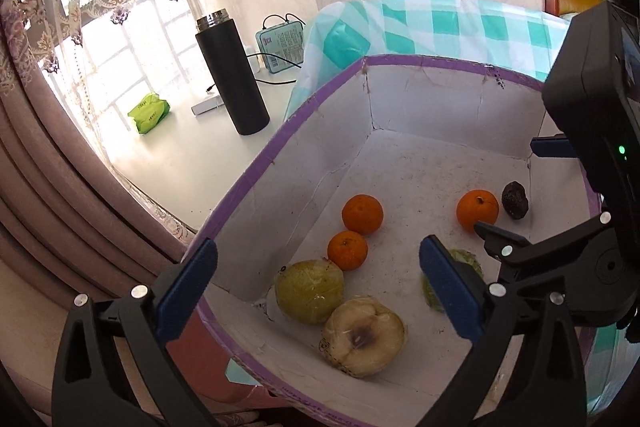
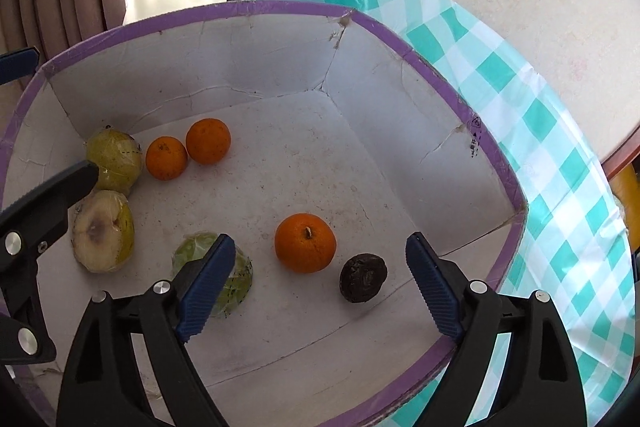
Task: Organize fruits
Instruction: 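Move both tools back toward the last fruits on the tablecloth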
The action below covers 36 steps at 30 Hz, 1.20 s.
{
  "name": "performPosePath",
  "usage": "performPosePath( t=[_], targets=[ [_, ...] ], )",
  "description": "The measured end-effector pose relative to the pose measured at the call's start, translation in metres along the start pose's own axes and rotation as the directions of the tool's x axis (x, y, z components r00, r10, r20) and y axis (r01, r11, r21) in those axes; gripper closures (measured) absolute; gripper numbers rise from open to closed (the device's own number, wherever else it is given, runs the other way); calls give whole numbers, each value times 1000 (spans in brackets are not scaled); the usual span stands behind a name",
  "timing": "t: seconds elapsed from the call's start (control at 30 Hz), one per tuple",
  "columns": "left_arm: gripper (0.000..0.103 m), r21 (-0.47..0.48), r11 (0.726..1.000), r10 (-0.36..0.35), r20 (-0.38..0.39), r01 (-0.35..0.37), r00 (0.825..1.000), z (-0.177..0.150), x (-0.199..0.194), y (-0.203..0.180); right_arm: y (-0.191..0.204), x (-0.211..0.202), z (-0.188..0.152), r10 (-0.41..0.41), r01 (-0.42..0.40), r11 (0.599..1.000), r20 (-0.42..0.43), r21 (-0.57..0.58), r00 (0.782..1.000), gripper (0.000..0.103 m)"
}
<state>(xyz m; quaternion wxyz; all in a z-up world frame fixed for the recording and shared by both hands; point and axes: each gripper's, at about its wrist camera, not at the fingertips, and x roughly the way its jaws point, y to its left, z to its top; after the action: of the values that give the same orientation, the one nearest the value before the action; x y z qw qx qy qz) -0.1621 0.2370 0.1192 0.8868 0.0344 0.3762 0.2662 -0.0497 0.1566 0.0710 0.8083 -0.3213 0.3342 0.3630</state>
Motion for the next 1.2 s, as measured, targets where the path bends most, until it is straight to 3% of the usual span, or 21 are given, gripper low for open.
performPosePath(
  t=[0.13, 0.23, 0.3, 0.43, 0.53, 0.63, 0.77, 0.87, 0.97, 1.1, 1.2],
  targets=[
    [2, 8, 998, 66, 96, -67, 993, 12, -28, -7, -10, -30, 1, -39, 36, 999, 119, 25, 992, 16],
    [2, 2, 995, 95, 202, -97, 975, 21, -59, -14, -34, -48, -3, -58, 42, 995, 169, 95, 984, 16],
    [2, -2, 995, 100, 300, -104, 949, 26, -83, -22, -55, -62, -11, -63, 27, 987, 219, 161, 974, 16],
    [2, 45, 994, 69, 485, -104, 872, 29, -128, -56, -107, -91, -45, -78, -47, 942, 351, 333, 933, 15],
    [2, 144, 989, -44, 543, -41, 838, 30, -146, -94, -149, -98, -79, -122, -76, 881, 379, 466, 917, 15],
    [2, 254, 967, -145, 565, -5, 812, 26, -151, -139, -186, -92, -116, -151, -80, 816, 345, 572, 926, 15],
    [2, 404, 906, -336, 505, 127, 795, 17, -139, -201, -220, -77, -161, -199, -27, 758, 270, 652, 942, 15],
    [2, 450, 838, -488, 366, 309, 792, 13, -112, -243, -238, -61, -189, -215, 10, 732, 217, 681, 952, 15],
    [2, 453, 781, -565, 217, 431, 796, 9, -73, -285, -255, -44, -211, -238, 55, 709, 164, 703, 957, 15],
    [2, 414, 768, -572, 101, 488, 814, 6, -20, -328, -281, -25, -231, -274, 89, 678, 138, 730, 952, 15],
    [2, 376, 777, -560, 45, 505, 827, 13, 11, -345, -300, -7, -234, -250, 97, 672, 102, 734, 963, 15]
  ],
)
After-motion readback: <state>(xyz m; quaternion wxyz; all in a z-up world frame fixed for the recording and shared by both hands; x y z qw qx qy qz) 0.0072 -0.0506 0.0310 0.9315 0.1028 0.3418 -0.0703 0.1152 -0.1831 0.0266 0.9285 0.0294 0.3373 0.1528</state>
